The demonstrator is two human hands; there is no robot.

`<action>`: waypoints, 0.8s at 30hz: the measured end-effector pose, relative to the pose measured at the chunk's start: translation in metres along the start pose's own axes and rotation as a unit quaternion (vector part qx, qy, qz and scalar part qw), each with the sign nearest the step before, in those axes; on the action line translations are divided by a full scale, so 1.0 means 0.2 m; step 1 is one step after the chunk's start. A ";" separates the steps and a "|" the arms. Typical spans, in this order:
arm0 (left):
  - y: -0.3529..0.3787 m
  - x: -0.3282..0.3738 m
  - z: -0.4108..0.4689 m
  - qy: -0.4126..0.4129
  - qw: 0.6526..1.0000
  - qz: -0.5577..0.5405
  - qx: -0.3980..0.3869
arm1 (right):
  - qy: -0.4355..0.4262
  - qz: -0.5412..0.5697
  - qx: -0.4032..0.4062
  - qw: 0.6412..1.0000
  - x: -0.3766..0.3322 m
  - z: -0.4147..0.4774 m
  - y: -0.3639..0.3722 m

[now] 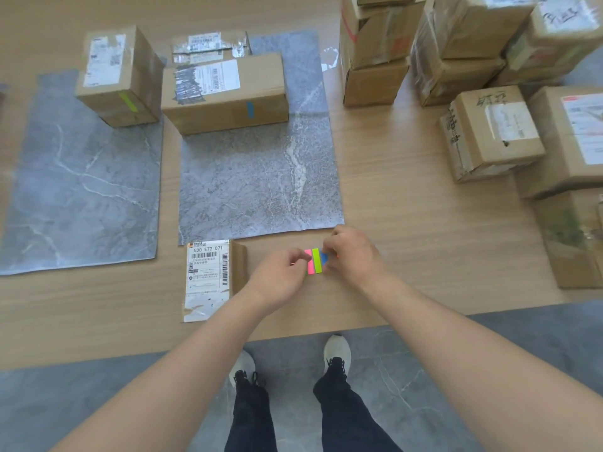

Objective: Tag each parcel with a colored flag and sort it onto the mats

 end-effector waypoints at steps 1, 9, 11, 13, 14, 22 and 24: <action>0.01 0.01 0.00 0.031 0.997 0.069 -0.026 | -0.001 -0.001 -0.002 1.000 0.00 0.01 0.00; 0.08 -0.02 -0.04 0.153 0.928 0.315 -0.125 | -0.012 -0.012 -0.002 1.000 -0.01 0.02 -0.01; 0.09 -0.03 -0.04 0.164 0.921 0.330 -0.127 | -0.018 -0.012 -0.003 1.000 -0.02 0.03 -0.01; 0.10 -0.03 -0.05 0.176 0.919 0.332 -0.122 | -0.022 -0.018 -0.008 1.000 -0.02 0.04 -0.01; 0.10 -0.03 -0.05 0.183 0.918 0.331 -0.119 | -0.025 -0.020 -0.010 0.999 -0.02 0.04 0.00; 0.10 -0.01 -0.06 0.186 0.910 0.355 -0.110 | -0.042 -0.032 -0.016 0.998 -0.01 0.04 0.01; 0.10 0.00 -0.06 0.186 0.907 0.360 -0.112 | -0.039 -0.037 -0.017 0.998 -0.01 0.04 0.02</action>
Point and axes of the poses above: each hand's wrist, its own z-axis towards the middle knuckle, its own y-axis out of the palm, x = y × z, the point moved 5 cm from there along z, towards the middle knuckle, and after that the axes turned 13 degrees about y, right-handed, at the moved point
